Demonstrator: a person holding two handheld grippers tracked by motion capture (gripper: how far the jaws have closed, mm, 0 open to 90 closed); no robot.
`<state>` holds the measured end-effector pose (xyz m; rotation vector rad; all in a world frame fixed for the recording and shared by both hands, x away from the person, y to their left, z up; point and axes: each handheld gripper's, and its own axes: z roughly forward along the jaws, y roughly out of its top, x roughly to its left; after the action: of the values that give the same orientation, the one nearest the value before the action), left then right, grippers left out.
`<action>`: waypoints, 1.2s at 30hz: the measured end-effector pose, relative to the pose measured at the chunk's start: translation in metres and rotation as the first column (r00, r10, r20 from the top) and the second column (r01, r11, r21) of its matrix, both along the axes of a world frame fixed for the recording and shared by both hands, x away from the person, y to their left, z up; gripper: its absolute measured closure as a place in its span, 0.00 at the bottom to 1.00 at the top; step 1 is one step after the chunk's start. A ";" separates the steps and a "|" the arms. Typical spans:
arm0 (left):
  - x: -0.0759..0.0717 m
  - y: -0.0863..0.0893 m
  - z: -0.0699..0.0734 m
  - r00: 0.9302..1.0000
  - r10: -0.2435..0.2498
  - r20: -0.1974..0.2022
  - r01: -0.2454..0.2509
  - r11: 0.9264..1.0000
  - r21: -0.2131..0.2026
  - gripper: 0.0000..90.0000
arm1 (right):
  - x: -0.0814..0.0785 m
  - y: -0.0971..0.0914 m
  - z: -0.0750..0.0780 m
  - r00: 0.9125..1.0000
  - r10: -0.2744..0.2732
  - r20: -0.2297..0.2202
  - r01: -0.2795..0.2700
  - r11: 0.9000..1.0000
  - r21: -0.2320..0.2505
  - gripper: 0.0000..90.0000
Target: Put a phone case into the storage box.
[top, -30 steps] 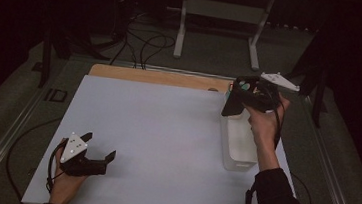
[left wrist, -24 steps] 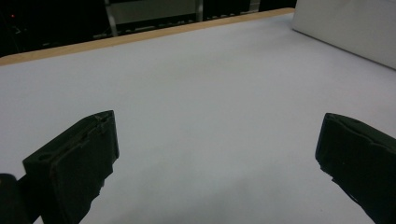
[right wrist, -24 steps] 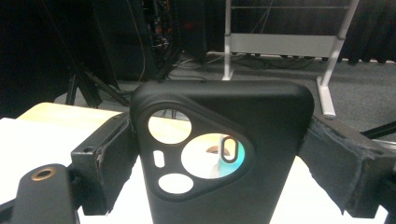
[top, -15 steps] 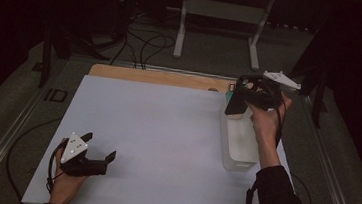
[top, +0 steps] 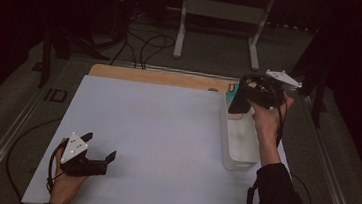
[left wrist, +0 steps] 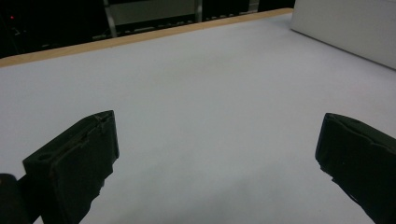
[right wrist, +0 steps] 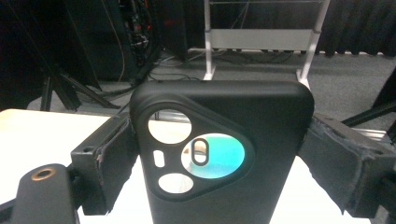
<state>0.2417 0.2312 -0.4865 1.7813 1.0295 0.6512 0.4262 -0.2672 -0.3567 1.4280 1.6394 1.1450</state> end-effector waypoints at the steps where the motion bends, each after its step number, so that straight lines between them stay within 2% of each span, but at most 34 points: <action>1: 0.000 0.000 0.000 1.000 0.000 0.000 0.000 1.000 0.000 0.00 | 0.001 0.000 -0.001 1.000 -0.003 -0.003 0.003 1.000 0.000 0.15; 4: 0.000 0.000 0.000 1.000 0.000 0.000 0.000 1.000 0.001 0.00 | 0.003 0.001 -0.004 1.000 -0.003 -0.015 0.003 1.000 -0.017 0.15; 15: 0.000 0.000 0.000 1.000 0.000 0.004 0.000 1.000 0.001 0.00 | 0.010 0.003 -0.013 0.999 -0.014 -0.036 0.013 1.000 -0.027 0.15; 20: 0.000 0.000 0.000 1.000 0.000 0.006 0.000 1.000 -0.003 0.00 | 0.012 0.003 -0.016 0.999 -0.015 -0.043 0.014 0.999 -0.030 0.15; 22: 0.000 0.000 0.000 1.000 0.000 0.007 0.000 1.000 -0.001 0.00 | 0.013 0.003 -0.018 0.998 -0.014 -0.054 0.014 1.000 -0.011 0.15; 36: -0.001 0.000 0.001 1.000 0.002 0.018 -0.002 1.000 -0.004 0.00 | 0.022 0.004 -0.027 0.996 -0.033 -0.082 0.031 0.999 -0.032 0.15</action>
<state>0.2405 0.2315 -0.4857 1.7677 1.0200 0.6652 0.4482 -0.2634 -0.3839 1.4942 1.6774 1.0514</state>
